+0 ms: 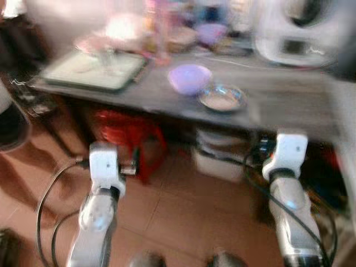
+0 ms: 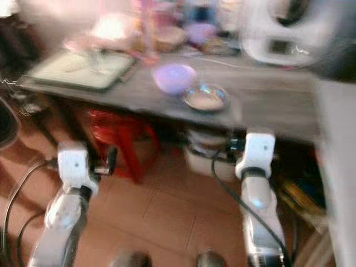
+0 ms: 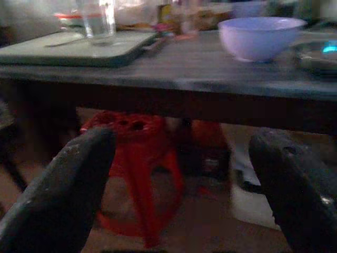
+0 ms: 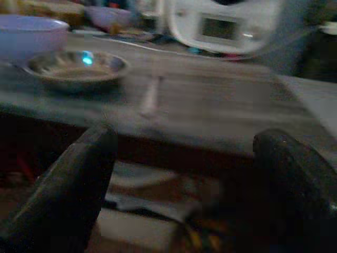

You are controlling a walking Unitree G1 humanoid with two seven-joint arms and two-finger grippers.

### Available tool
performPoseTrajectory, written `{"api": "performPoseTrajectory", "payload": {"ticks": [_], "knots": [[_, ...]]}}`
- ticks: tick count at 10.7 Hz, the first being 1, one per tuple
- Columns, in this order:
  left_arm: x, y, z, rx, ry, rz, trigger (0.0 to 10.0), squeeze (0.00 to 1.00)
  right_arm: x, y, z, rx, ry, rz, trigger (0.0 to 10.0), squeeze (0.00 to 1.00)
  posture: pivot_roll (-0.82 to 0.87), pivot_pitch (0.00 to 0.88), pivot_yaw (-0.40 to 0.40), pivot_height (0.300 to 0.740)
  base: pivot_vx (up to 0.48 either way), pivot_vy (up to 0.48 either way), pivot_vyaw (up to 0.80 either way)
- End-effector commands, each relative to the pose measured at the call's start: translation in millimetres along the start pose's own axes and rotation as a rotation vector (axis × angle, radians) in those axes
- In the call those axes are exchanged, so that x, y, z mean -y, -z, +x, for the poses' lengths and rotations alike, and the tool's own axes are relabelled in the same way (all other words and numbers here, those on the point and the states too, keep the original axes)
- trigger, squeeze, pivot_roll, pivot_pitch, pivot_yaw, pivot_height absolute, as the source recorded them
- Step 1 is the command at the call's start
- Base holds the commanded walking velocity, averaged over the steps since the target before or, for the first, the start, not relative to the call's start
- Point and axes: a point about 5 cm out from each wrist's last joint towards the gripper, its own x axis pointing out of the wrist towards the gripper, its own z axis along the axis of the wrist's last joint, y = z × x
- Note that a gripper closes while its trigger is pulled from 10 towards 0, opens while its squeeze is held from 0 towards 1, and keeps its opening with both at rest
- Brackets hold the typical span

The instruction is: Setting the table

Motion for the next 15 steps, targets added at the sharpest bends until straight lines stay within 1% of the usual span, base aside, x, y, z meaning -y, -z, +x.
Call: {"api": "performPoseTrajectory", "payload": {"ticks": [1,2,3,4,5,6,9,11,12,14,15], "knots": [[-1.5,-2,-0.1,0.006,0.001,0.009,10.0,0.0,-6.0,-1,1.9,-0.016,0.001,0.044,10.0,0.0,0.02,0.03,0.059,0.74,-0.33,0.0,0.0],[-1.2,-2,-0.4,0.006,0.001,0.009,10.0,0.0,-9.8,-4,2.8,0.0,-0.023,0.057,10.0,0.0,0.02,0.032,0.058,0.74,-0.322,0.0,0.0],[-0.8,-2,-0.3,0.006,0.001,0.007,10.0,0.0,-13.4,-2,2.2,-0.035,-0.04,0.072,10.0,0.0,0.02,0.034,0.057,0.74,-0.307,0.0,0.0],[-0.5,-3,0.3,0.012,0.001,0.006,10.0,0.0,-14.8,-6,1.0,0.003,-0.062,0.043,10.0,0.0,0.02,0.035,0.056,0.74,0.0,0.0,0.0],[1.6,-4,0.6,0.019,0.032,-0.01,10.0,0.0,-12.9,-8,1.8,0.01,-0.063,0.061,10.0,0.0,0.02,0.036,0.056,0.74,0.0,0.0,0.0],[3.0,-4,0.4,0.019,0.044,-0.014,10.0,0.0,-12.7,-8,2.6,-0.001,-0.065,0.065,10.0,0.0,0.02,0.037,0.054,0.74,0.0,0.0,-0.59],[5.2,-6,0.2,0.026,0.063,-0.03,10.0,0.0,-14.5,-10,4.2,0.013,-0.082,0.073,10.0,0.0,0.02,0.04,0.055,0.74,0.0,-0.349,-0.7],[4.4,-7,0.0,0.029,0.065,-0.034,10.0,0.0,-15.9,-16,5.8,0.038,-0.092,0.076,10.0,0.0,0.02,0.041,0.055,0.74,0.0,-0.476,0.0],[4.0,-7,-0.1,0.029,0.063,-0.033,10.0,0.0,-14.8,-15,3.2,0.039,-0.089,0.079,10.0,0.0,0.02,0.041,0.055,0.74,0.0,-0.48,0.0],[2.0,-7,-2.0,0.026,0.049,-0.031,10.0,0.0,-11.4,-3,-15.6,0.02,-0.098,0.061,10.0,0.0,0.02,0.052,0.057,0.74,0.0,-0.48,0.0],[2.8,-6,-3.5,0.022,0.051,-0.03,10.0,0.0,-11.2,-2,-19.4,0.023,-0.105,0.049,10.0,0.0,0.02,0.054,0.059,0.74,0.0,0.0,0.0]]}}
